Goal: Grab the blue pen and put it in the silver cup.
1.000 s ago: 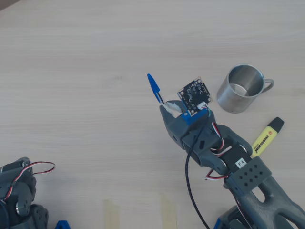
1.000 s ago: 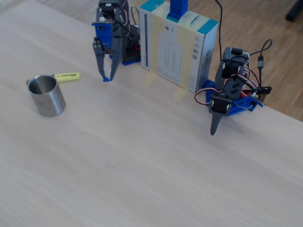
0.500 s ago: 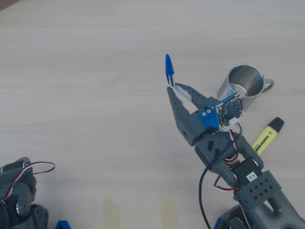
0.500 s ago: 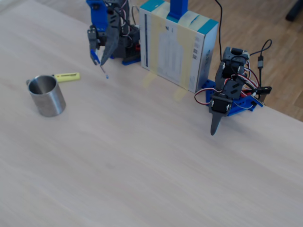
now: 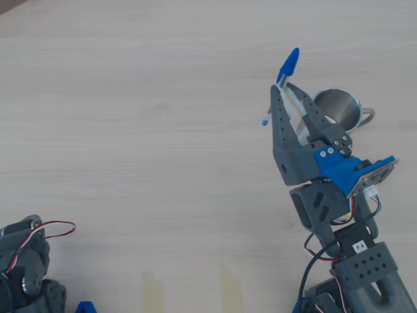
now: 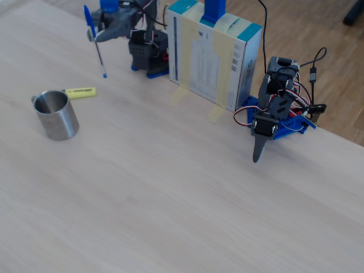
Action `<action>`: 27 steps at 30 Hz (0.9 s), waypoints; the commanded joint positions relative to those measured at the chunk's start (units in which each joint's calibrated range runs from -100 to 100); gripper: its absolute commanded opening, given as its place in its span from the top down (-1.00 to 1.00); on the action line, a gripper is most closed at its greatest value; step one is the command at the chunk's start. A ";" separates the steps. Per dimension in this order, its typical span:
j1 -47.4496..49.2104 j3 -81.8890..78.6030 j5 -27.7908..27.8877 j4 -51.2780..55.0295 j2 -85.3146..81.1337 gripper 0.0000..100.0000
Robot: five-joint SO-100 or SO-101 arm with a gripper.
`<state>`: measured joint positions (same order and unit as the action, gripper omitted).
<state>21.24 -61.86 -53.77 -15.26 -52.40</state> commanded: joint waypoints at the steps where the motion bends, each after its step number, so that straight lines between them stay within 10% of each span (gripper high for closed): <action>1: -1.87 0.50 -0.07 -4.00 -1.30 0.96; 27: -13.56 0.22 0.40 -5.20 -3.05 0.96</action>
<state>9.20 -61.86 -53.56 -20.22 -53.81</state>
